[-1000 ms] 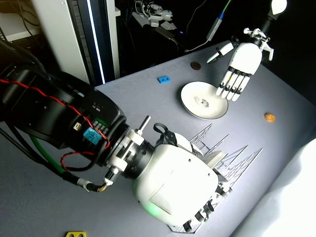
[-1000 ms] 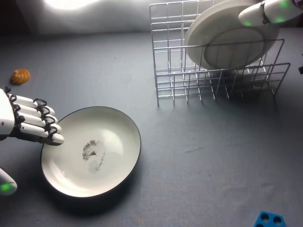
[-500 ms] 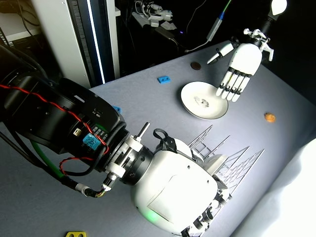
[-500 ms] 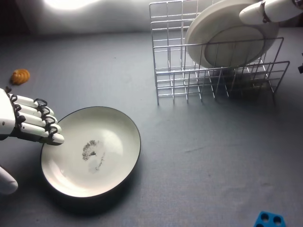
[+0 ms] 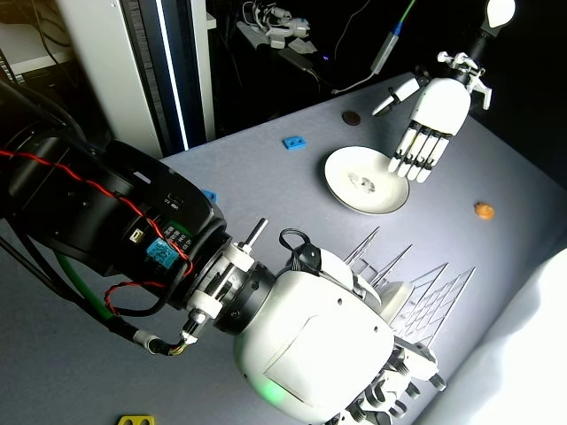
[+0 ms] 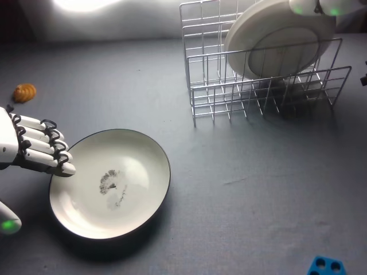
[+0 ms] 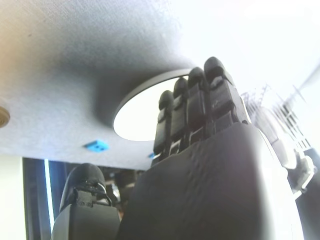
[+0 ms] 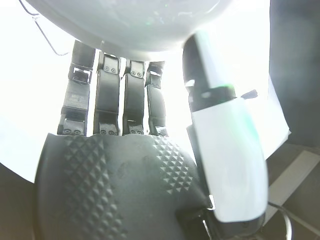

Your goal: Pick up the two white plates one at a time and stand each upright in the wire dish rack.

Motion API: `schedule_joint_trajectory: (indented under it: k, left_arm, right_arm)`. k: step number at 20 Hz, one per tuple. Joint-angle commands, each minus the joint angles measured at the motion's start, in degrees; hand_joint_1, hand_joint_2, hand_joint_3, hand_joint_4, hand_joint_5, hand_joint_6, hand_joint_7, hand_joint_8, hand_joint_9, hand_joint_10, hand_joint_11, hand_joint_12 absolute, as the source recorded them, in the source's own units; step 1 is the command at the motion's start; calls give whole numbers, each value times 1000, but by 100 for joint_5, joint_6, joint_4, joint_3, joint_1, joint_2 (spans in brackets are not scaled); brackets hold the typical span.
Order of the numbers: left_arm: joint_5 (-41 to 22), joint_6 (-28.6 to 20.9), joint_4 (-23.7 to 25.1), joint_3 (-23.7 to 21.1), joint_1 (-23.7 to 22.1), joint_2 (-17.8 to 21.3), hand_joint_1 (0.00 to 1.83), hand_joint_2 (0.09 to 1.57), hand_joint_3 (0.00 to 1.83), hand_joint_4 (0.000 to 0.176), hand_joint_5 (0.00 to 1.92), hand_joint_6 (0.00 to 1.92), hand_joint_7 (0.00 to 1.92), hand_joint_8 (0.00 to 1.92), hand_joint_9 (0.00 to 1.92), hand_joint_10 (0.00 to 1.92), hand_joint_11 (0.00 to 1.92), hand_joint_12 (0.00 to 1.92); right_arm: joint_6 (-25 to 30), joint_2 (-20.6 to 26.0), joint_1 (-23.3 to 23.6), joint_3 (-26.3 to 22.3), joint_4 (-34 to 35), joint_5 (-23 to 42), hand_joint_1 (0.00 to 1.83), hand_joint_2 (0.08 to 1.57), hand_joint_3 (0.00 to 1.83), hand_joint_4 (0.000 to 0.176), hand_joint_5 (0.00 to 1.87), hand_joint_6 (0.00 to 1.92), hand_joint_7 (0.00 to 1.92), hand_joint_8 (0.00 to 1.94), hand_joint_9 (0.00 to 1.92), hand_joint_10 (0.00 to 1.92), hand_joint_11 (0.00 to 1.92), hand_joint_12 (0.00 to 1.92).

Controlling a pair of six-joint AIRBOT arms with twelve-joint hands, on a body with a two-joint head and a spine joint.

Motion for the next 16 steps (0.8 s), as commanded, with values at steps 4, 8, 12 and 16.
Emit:
schedule_joint_trajectory:
  k: [4,8,12,16]
  left_arm:
    - [-106,-14,-256,33,-17,13,0,1074,2,0,152,4,139,4,107,4,0,217]
    - [-101,-12,-254,38,10,4,0,1064,0,0,120,2,116,3,87,4,0,178]
    - [-101,-11,-250,35,36,-4,0,1065,0,0,142,0,138,0,103,0,0,208]
    - [-101,-12,-227,28,93,-20,0,1069,0,0,147,0,136,1,102,0,0,206]
  right_arm:
    - [76,61,124,-2,-30,577,814,1241,0,0,400,565,658,41,587,85,5,1147]
    - [78,213,322,-276,-52,533,789,1256,0,0,428,546,675,35,603,74,4,1173]
    - [78,357,522,-539,-96,490,819,1241,0,0,412,529,659,22,582,58,0,1169]
    - [80,521,558,-1099,-1407,810,850,1229,0,0,421,475,648,11,572,41,0,1160]
